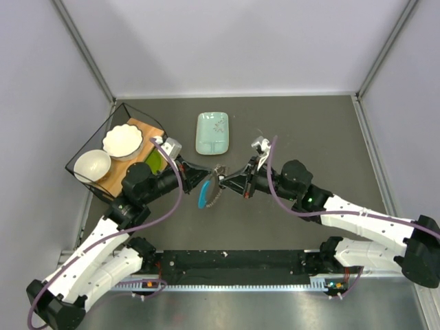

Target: Remove the keys from the keyring

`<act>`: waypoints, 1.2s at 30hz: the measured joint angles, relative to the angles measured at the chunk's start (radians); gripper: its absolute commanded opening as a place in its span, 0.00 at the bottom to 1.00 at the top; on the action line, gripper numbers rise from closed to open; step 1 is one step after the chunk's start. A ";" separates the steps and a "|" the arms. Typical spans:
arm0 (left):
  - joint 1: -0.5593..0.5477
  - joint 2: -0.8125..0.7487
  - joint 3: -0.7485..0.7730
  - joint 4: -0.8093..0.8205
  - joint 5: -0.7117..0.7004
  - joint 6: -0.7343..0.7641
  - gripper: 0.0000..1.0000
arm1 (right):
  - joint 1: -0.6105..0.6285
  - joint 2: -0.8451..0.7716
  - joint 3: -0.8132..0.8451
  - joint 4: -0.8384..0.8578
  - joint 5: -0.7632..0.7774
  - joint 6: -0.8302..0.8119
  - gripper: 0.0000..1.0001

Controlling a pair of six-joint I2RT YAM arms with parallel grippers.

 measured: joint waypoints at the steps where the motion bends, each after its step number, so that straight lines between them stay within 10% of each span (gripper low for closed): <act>1: 0.000 0.000 0.000 -0.002 0.003 0.010 0.00 | -0.005 0.000 -0.003 0.001 -0.005 0.005 0.00; 36: 0.024 0.188 0.074 -0.072 0.409 0.146 0.00 | -0.054 -0.095 0.004 -0.212 -0.113 -0.119 0.00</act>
